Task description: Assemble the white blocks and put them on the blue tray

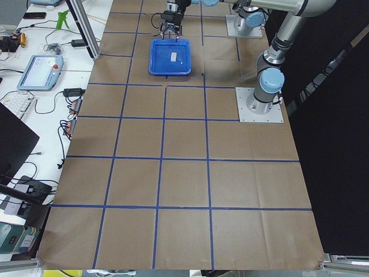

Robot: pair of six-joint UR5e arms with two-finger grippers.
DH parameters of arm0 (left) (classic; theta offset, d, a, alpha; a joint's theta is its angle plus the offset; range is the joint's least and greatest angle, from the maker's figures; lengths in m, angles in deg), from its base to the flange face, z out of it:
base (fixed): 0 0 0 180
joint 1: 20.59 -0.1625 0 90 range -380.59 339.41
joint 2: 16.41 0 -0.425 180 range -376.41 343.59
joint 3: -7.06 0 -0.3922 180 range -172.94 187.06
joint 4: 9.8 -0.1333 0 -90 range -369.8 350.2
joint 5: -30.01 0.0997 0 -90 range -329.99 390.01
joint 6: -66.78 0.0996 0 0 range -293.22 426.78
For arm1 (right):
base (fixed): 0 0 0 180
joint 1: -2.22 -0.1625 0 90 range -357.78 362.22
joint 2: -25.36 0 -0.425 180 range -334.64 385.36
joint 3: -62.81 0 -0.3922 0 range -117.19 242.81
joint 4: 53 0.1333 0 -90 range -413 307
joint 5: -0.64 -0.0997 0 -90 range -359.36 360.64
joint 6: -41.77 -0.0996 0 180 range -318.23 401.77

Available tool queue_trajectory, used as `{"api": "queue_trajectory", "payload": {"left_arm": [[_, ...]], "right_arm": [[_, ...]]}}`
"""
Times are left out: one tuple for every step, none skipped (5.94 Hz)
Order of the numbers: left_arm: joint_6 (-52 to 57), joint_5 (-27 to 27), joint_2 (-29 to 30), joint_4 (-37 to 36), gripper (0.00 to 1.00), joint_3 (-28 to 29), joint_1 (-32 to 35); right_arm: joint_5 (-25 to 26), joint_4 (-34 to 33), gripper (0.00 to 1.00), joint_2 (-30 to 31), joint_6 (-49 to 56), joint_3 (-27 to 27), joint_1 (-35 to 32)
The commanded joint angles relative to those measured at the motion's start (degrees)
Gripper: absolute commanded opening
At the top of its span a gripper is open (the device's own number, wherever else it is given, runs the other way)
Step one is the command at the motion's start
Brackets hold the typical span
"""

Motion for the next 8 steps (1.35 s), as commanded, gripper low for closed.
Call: {"api": "queue_trajectory", "payload": {"left_arm": [[0.02, 0.09, -0.01, -0.01, 0.99, 0.0, 0.0], [-0.07, 0.09, -0.01, 0.42, 0.99, 0.0, 0.0], [-0.24, 0.26, -0.01, 1.3, 0.99, 0.26, 0.0], [-0.42, 0.26, -0.01, 5.05, 0.99, 1.57, 0.0], [-0.33, 0.18, 0.08, 6.39, 0.99, 2.54, -0.26], [-0.33, 0.18, 0.08, 6.32, 0.99, 2.55, -0.17], [-0.33, 0.09, 0.08, 6.14, 0.99, 2.55, -0.26], [-0.33, 0.0, 0.08, 5.62, 0.99, 2.46, -0.17]], "right_arm": [[12.51, 12.39, 1.0, 5.18, -21.29, -3.97, 0.32], [14.9, 20.36, 1.0, 9.12, -28.95, -4.68, 1.02], [17.71, 27.66, 1.0, 13.77, -38.6, -5.91, 1.81], [17.91, 33.48, 1.0, 16.34, -46.0, -7.05, 2.08], [18.43, 36.58, 1.0, 17.15, -50.08, -10.63, 1.64], [18.53, 42.53, 1.0, 16.38, -52.38, -17.02, 1.46], [18.01, 43.46, 1.0, 15.32, -52.49, -18.65, 1.46], [18.0, 43.47, 1.0, 15.31, -52.41, -18.84, 1.46]]}}
